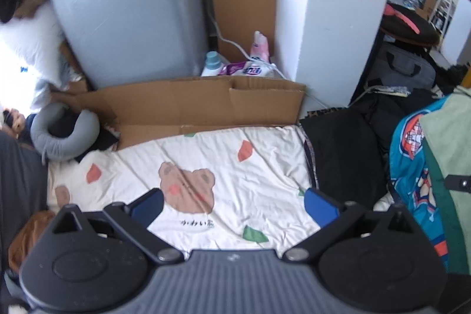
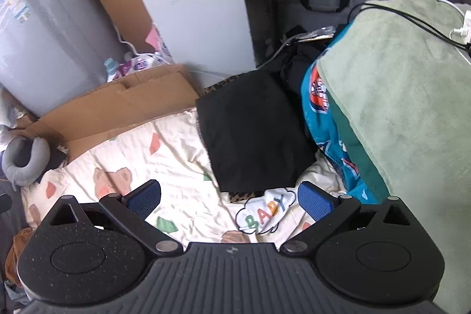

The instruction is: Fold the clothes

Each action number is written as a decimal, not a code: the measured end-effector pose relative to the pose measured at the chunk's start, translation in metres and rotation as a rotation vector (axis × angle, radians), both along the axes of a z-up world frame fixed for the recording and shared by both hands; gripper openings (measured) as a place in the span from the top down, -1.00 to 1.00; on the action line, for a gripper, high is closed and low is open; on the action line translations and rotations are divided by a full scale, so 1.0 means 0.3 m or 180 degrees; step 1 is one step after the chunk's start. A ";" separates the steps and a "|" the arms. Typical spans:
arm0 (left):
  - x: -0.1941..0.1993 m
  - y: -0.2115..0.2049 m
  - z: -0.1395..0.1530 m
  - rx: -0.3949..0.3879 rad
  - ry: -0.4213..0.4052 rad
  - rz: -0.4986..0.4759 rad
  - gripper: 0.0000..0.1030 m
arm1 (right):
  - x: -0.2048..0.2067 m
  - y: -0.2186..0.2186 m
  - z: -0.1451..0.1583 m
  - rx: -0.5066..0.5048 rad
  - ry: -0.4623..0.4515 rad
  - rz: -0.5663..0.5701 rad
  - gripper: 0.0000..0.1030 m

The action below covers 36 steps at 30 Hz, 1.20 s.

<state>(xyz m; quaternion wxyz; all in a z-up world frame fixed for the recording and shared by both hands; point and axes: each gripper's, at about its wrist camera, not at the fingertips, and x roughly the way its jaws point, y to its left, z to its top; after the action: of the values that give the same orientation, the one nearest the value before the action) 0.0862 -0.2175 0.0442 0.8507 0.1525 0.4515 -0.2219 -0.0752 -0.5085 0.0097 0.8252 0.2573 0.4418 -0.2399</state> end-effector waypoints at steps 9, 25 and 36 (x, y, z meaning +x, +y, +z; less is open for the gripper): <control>-0.036 0.146 0.072 -0.0021 -0.0082 0.0122 -0.99 | 0.006 0.108 0.072 -0.0029 0.0005 0.0190 -0.99; -0.114 0.428 0.035 -0.0163 -0.0231 0.0598 -0.99 | 0.062 0.269 0.086 -0.0082 0.0105 0.0419 -0.99; -0.197 0.563 -0.008 -0.0154 -0.0264 0.0976 -0.99 | 0.079 0.425 0.040 -0.0276 0.0272 0.0731 -0.99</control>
<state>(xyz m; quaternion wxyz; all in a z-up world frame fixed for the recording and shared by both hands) 0.0271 -0.0485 0.0417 0.8960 0.0703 0.4284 -0.0937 -0.0514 -0.3811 0.0216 0.8381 0.1586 0.4923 -0.1735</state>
